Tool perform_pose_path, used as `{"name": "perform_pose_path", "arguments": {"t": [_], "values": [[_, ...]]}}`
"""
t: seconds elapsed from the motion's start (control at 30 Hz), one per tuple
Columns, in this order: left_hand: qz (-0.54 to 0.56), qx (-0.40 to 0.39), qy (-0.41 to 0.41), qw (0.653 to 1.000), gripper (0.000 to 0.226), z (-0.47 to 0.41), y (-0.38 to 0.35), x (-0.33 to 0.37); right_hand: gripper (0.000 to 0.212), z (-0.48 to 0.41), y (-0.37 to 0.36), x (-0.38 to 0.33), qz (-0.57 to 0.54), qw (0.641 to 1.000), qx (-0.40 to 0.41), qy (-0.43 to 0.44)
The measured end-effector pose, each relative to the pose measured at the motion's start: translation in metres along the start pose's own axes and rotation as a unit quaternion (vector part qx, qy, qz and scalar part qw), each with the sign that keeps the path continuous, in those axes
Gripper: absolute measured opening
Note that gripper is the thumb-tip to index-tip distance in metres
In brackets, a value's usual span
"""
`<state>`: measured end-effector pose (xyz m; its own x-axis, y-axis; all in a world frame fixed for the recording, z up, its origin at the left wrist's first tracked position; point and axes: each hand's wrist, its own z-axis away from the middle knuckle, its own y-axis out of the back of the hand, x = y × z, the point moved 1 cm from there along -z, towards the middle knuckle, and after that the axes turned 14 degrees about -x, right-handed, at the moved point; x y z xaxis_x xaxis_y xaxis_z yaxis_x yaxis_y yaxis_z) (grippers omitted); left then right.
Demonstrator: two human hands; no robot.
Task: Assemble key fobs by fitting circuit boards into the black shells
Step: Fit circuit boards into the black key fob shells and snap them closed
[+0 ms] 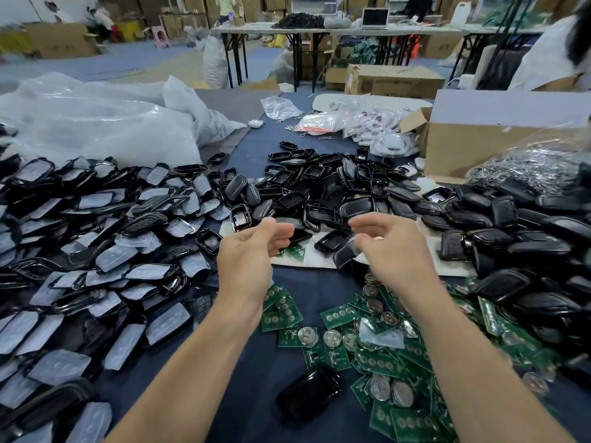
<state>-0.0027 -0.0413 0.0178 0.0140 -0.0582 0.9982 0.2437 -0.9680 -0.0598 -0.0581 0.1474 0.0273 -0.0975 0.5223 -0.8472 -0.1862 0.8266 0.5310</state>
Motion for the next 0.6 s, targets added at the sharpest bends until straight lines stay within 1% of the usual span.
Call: {"name": "perform_pose_path", "arguments": {"t": [0.03,0.1,0.17,0.2,0.27,0.33,0.37,0.4,0.43,0.47,0.5,0.53,0.6], "values": [[-0.003,0.005,-0.001,1.0,0.037,-0.001,0.0,0.0,0.026,-0.004,-0.005,-0.003,0.088,0.996,-0.031,0.004],[-0.015,0.009,-0.005,1.0,0.038,-0.001,0.002,0.0,0.033,-0.009,-0.019,-0.009,0.233,0.967,-0.097,0.011],[-0.034,0.004,-0.009,0.999,0.039,-0.001,0.003,-0.001,0.036,-0.011,-0.03,-0.011,0.322,0.938,-0.124,0.033],[-0.043,0.0,-0.011,0.999,0.039,-0.001,0.003,-0.001,0.034,-0.01,-0.033,-0.012,0.346,0.929,-0.119,0.048],[-0.058,-0.006,-0.015,0.998,0.038,-0.001,0.002,-0.001,0.026,-0.005,-0.038,-0.013,0.364,0.925,-0.084,0.068],[-0.077,-0.01,-0.021,0.997,0.034,0.001,0.001,0.0,0.013,0.004,-0.043,-0.013,0.374,0.921,-0.038,0.105],[-0.099,-0.01,-0.029,0.995,0.031,0.002,-0.001,0.001,0.01,0.009,-0.045,-0.01,0.358,0.925,-0.019,0.129],[-0.125,-0.013,-0.041,0.991,0.026,0.003,-0.002,0.002,0.012,0.014,-0.045,-0.007,0.312,0.939,0.001,0.145],[-0.154,-0.02,-0.059,0.986,0.021,0.005,-0.003,0.003,0.014,0.017,-0.042,-0.005,0.232,0.963,0.015,0.139],[-0.185,-0.038,-0.08,0.979,0.021,0.007,-0.004,0.004,0.016,0.02,-0.037,-0.005,0.122,0.985,0.023,0.122],[-0.225,-0.061,-0.105,0.967,0.03,0.009,-0.005,0.004,0.018,0.023,-0.032,-0.005,0.008,0.994,0.023,0.104],[-0.258,-0.089,-0.132,0.953,0.042,0.011,-0.008,0.002,0.018,0.026,-0.03,-0.006,-0.084,0.992,0.019,0.089],[-0.298,-0.136,-0.164,0.93,0.057,0.015,-0.015,-0.004,0.019,0.033,-0.032,-0.008,-0.198,0.978,-0.005,0.062]]}}
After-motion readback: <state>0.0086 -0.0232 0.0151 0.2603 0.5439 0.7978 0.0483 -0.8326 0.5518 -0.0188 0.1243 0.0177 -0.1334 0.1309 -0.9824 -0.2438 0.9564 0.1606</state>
